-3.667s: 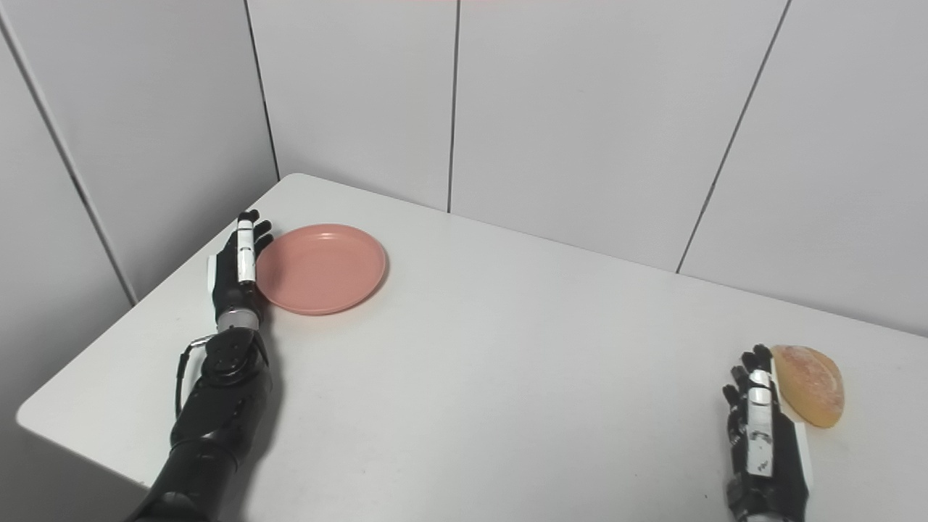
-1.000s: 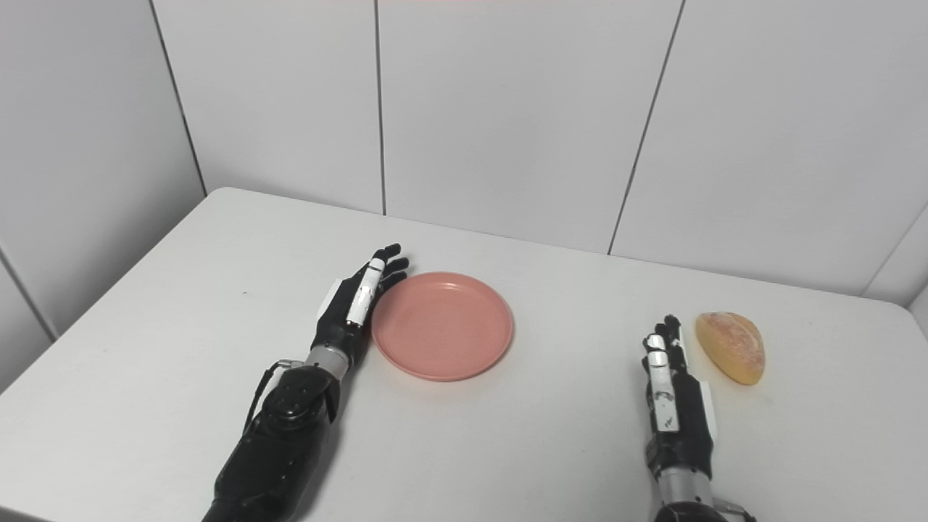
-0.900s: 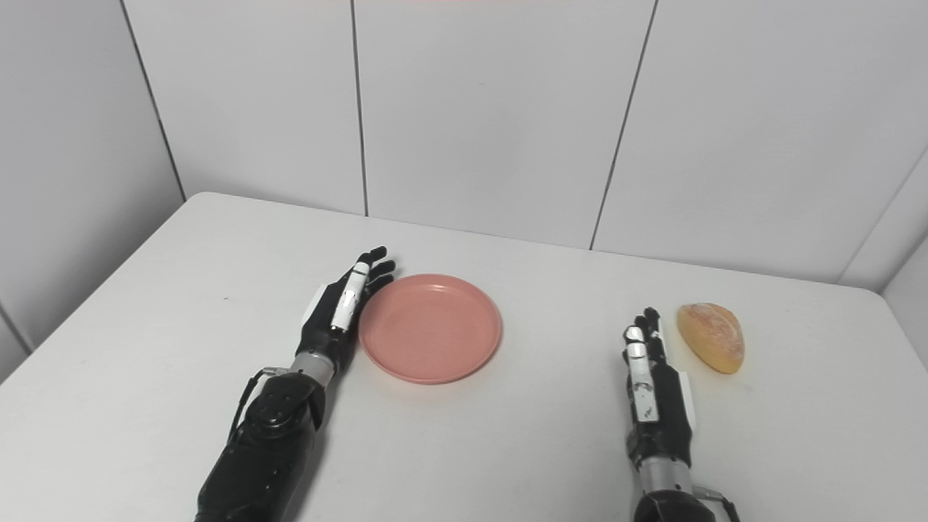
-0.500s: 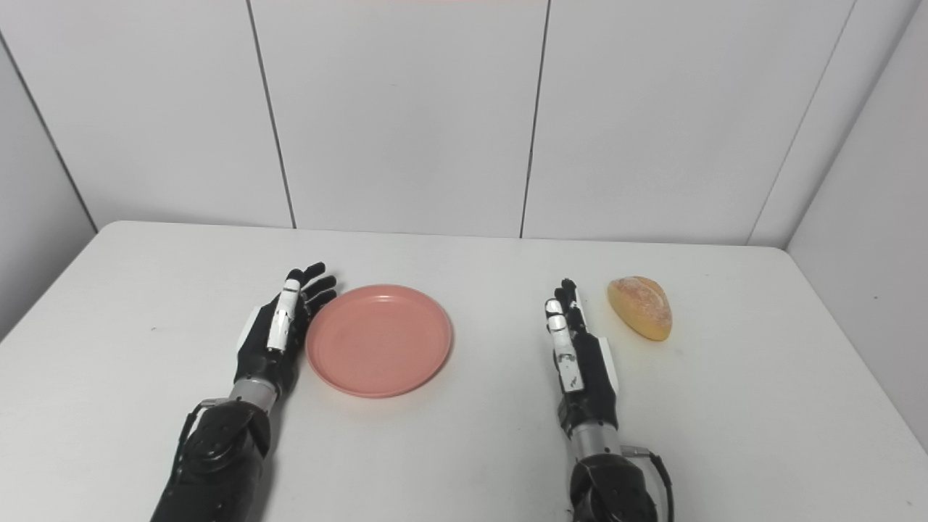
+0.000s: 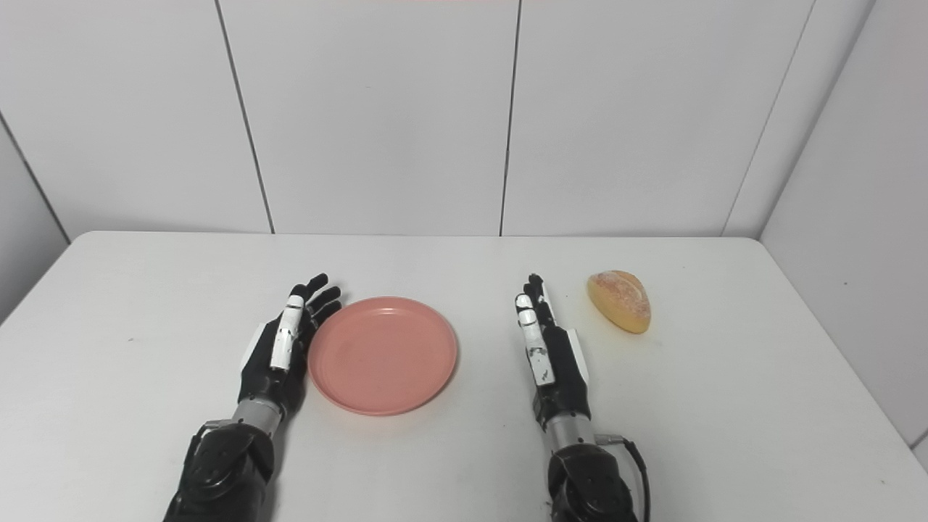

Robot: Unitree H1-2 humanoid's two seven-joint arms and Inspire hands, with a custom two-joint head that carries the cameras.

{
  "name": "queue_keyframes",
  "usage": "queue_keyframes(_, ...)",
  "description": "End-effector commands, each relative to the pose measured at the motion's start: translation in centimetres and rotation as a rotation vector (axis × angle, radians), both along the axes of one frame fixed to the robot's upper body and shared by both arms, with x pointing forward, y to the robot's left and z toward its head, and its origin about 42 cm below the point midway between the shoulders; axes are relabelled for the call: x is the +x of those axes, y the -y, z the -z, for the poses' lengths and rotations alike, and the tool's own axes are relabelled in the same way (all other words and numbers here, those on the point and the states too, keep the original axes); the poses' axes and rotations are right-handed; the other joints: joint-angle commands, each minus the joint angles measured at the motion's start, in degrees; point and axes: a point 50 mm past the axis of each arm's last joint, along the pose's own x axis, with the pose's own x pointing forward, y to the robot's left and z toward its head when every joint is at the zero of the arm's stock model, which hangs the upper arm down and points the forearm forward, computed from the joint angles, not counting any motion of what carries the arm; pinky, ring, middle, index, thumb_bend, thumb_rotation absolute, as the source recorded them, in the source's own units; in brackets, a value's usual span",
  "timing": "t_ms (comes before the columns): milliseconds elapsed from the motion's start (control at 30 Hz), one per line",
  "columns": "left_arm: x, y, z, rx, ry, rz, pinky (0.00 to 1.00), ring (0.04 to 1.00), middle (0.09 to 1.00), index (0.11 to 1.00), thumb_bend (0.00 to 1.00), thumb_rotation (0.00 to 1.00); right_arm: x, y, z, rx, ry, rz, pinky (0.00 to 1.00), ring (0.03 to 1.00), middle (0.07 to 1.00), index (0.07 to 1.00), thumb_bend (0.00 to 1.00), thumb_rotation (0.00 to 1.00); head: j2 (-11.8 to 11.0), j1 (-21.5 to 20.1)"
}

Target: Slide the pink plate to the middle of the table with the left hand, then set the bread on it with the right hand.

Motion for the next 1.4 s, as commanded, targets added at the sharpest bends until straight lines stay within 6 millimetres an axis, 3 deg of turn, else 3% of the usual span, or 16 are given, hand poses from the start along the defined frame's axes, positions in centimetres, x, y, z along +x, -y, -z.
queue_keyframes(0, -0.3, 1.3, 0.2, -0.019, -0.023, 0.034, 0.93, 0.902, 0.883, 0.877, 0.45, 1.00, 0.8, -0.2, -2.3, 0.000, 0.091, -0.025, 1.00, 0.997, 1.000, 1.000, 0.57, 0.93, -0.09, 0.07)
queue_keyframes(600, -1.5, 3.3, 0.2, -0.073, 0.018, 0.091, 0.94, 0.932, 0.918, 0.915, 0.43, 1.00, 0.6, -0.2, -2.2, -0.019, 0.103, -0.041, 1.00, 0.981, 1.000, 1.000, 0.59, 0.91, 0.08, 0.37)
queue_keyframes(933, -1.0, 2.2, 0.3, -0.016, 0.091, 0.038, 1.00, 0.987, 0.967, 0.948, 0.41, 1.00, 0.7, -0.1, -2.4, -0.022, 0.118, -0.033, 1.00, 0.981, 1.000, 1.000, 0.59, 0.89, 0.09, -0.13)
queue_keyframes(1367, -0.3, 1.1, -0.4, -0.001, 0.204, -0.017, 1.00, 0.980, 0.959, 0.951, 0.41, 1.00, 1.8, 1.3, -3.4, -0.175, 0.200, 0.045, 1.00, 0.991, 0.994, 1.000, 0.73, 0.90, 0.06, -0.62)
